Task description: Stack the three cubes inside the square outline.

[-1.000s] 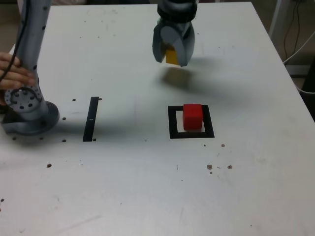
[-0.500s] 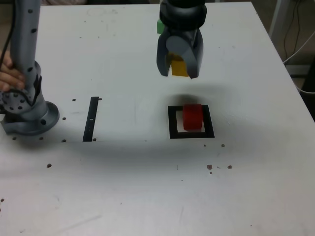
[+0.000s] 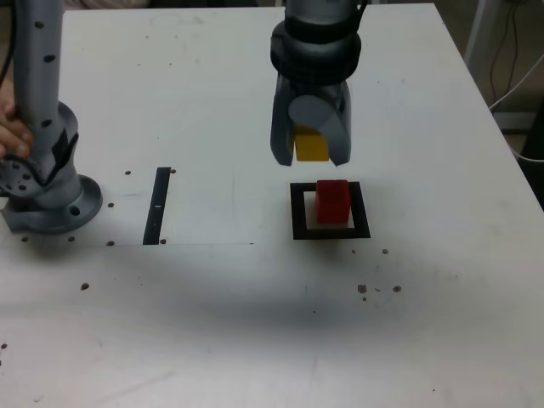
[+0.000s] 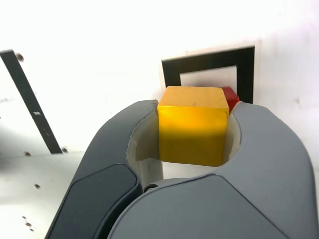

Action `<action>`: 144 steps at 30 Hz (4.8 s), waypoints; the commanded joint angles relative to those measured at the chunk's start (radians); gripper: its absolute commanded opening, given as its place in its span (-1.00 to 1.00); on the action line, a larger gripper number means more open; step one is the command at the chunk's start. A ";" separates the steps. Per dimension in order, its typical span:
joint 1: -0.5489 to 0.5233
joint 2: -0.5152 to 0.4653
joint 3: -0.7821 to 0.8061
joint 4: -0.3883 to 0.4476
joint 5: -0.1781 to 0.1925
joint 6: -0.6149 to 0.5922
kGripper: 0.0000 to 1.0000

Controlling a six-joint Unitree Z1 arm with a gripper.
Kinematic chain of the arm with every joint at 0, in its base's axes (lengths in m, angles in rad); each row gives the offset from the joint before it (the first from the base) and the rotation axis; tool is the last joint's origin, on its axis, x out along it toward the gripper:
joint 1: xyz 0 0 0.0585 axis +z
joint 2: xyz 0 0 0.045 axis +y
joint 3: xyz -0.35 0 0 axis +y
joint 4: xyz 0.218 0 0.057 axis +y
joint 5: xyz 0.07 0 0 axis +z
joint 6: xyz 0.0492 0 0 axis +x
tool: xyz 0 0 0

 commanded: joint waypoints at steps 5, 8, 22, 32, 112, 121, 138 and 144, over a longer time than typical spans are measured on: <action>-0.046 0.024 -0.035 -0.001 -0.019 -0.051 -0.30; -0.058 0.041 -0.052 0.000 -0.024 -0.068 -0.30; -0.072 0.139 -0.091 -0.001 0.015 -0.116 -0.30; -0.072 0.144 -0.090 -0.002 0.015 -0.119 -0.30; 0.274 -0.089 -0.050 0.063 -0.013 0.125 0.99; 0.479 -0.082 -0.087 0.059 0.006 0.304 0.99; 0.808 0.094 -0.370 0.125 0.071 0.751 0.99; 0.881 0.249 -0.559 0.228 0.078 0.864 0.99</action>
